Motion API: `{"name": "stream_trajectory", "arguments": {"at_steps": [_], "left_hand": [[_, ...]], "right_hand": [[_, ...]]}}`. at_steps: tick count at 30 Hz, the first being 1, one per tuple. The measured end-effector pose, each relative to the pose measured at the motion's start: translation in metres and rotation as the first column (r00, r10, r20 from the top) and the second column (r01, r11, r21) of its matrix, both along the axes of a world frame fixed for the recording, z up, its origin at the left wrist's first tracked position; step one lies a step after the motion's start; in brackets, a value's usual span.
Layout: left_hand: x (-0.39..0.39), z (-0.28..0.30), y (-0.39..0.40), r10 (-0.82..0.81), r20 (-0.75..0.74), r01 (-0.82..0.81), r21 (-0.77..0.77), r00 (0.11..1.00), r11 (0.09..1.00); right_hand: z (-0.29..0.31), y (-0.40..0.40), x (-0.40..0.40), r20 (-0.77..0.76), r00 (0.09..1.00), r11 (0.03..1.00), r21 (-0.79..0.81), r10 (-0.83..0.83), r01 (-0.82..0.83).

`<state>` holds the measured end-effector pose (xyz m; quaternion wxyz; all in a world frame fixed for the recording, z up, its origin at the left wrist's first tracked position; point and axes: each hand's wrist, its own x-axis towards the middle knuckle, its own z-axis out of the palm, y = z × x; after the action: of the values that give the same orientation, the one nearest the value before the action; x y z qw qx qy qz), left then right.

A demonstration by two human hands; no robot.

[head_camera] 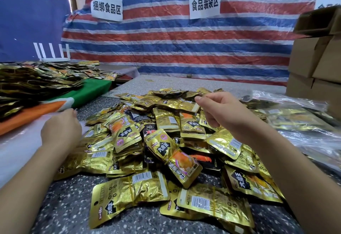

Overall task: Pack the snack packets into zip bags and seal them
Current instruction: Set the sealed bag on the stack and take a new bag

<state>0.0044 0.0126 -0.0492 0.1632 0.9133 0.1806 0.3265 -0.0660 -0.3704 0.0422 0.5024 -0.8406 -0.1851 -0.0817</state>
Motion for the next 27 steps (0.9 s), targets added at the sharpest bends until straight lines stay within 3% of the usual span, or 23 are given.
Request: {"name": "stream_trajectory", "arguments": {"at_steps": [4, 7, 10, 14, 19, 25, 27], "left_hand": [[-0.015, 0.017, -0.039, -0.157, 0.218, 0.151, 0.043, 0.963, 0.988], [-0.027, 0.037, -0.08, -0.314, 0.356, 0.318, 0.048, 0.88, 0.947], [-0.044, 0.052, -0.132, -0.47, 0.475, 0.537, -0.007, 0.744, 0.844], [-0.066, 0.058, -0.206, -0.647, 0.55, 0.77, 0.013, 0.527, 0.638], [-0.074, 0.069, -0.26, -0.675, 0.608, 0.86, -0.024, 0.418, 0.51], [-0.074, 0.077, -0.277, -0.688, 0.632, 0.903, -0.044, 0.357, 0.428], [-0.075, 0.074, -0.275, -0.709, 0.634, 0.906, 0.028, 0.31, 0.422]], "right_hand": [[0.0, 0.0, -0.002, -0.007, 1.0, 1.0, 0.012, 0.003, -0.002], [0.0, -0.001, -0.001, -0.01, 1.0, 1.0, -0.001, 0.025, -0.025], [0.001, 0.0, 0.0, -0.042, 0.998, 0.999, 0.021, 0.037, -0.037], [0.001, 0.001, 0.004, -0.188, 0.982, 0.981, 0.188, -0.019, 0.054], [0.006, -0.006, 0.009, -0.289, 0.956, 0.884, 0.433, -0.047, 0.175], [0.012, -0.014, 0.006, -0.228, 0.967, 0.831, 0.51, -0.116, 0.22], [0.015, -0.015, 0.005, -0.237, 0.966, 0.818, 0.532, -0.103, 0.218]]}}
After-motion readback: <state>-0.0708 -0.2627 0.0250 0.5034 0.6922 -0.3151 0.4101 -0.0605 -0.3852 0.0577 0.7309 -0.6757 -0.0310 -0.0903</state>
